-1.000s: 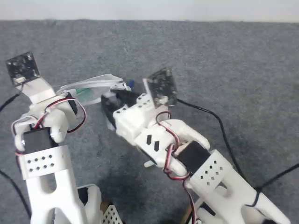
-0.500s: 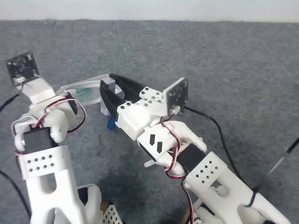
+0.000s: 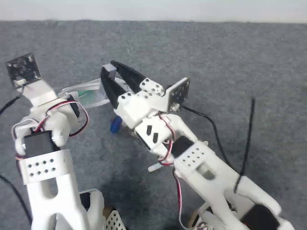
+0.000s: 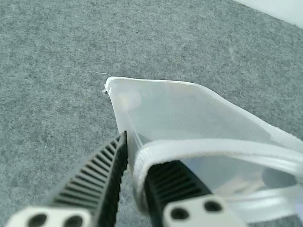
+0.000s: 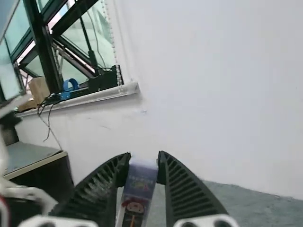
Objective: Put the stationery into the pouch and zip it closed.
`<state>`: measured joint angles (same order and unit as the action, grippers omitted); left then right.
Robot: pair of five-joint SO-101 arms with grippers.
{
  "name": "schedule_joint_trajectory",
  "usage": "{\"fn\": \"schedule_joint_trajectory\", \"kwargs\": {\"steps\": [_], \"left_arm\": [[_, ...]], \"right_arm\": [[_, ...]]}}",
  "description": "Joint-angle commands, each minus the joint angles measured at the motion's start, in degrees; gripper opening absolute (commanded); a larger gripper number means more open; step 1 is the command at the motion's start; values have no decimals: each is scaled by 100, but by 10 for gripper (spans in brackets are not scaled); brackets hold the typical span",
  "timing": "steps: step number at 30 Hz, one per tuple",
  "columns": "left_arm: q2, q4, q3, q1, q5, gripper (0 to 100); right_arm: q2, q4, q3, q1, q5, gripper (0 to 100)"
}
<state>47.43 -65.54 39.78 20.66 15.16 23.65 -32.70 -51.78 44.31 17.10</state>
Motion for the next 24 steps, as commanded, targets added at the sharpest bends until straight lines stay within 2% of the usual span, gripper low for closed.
{"fn": "schedule_joint_trajectory", "kwargs": {"steps": [1, 9, 19, 24], "left_arm": [[26, 9, -22, -35, -62, 11], [26, 18, -22, -44, -62, 11], [26, 18, -22, -44, -62, 11], [26, 9, -22, -35, -62, 11]], "right_arm": [[-251, -549, 70, -84, 44, 6], [-1051, -1376, 70, -75, 18, 6], [-1305, -2193, -440, 171, -1459, 6], [-1358, -2229, -659, 303, -1741, 6]]}}
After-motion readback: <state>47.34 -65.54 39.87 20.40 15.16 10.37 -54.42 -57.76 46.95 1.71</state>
